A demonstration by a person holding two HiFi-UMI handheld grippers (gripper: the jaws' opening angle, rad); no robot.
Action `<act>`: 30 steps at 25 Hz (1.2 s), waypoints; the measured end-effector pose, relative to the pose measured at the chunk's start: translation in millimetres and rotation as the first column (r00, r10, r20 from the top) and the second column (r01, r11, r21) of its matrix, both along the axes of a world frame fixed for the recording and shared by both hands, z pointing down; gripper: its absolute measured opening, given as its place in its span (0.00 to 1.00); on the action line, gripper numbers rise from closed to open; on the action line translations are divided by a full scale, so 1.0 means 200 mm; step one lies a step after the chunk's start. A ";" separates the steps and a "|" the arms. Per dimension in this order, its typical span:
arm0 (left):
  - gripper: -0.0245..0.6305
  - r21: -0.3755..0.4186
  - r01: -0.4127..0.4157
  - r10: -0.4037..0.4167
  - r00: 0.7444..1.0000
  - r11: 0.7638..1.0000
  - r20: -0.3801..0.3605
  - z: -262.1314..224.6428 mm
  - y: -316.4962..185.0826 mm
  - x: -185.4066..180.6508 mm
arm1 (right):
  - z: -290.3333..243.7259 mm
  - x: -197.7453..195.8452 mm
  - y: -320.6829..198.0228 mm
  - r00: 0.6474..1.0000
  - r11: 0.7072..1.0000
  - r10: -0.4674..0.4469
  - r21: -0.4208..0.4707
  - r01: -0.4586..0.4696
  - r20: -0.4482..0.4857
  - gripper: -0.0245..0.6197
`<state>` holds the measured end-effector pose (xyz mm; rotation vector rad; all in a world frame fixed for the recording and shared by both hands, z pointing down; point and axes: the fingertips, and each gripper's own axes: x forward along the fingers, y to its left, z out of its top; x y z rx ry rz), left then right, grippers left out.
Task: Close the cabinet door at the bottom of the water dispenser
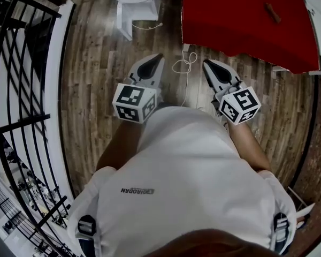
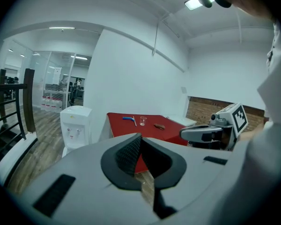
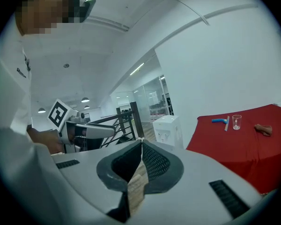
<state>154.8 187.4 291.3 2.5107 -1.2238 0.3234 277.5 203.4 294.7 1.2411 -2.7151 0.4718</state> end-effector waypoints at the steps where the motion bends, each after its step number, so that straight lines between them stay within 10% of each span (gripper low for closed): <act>1: 0.03 0.000 0.003 -0.003 1.000 1.000 0.000 0.01 -0.02 -0.02 | 0.01 -0.03 -0.02 1.000 1.000 -0.005 -0.001 0.005 -0.001 0.07; 30: 0.03 -0.022 0.126 -0.126 0.992 0.992 -0.017 0.10 -0.33 -0.94 | 0.07 -0.96 -0.40 0.983 0.986 -0.165 -0.028 0.163 -0.077 0.07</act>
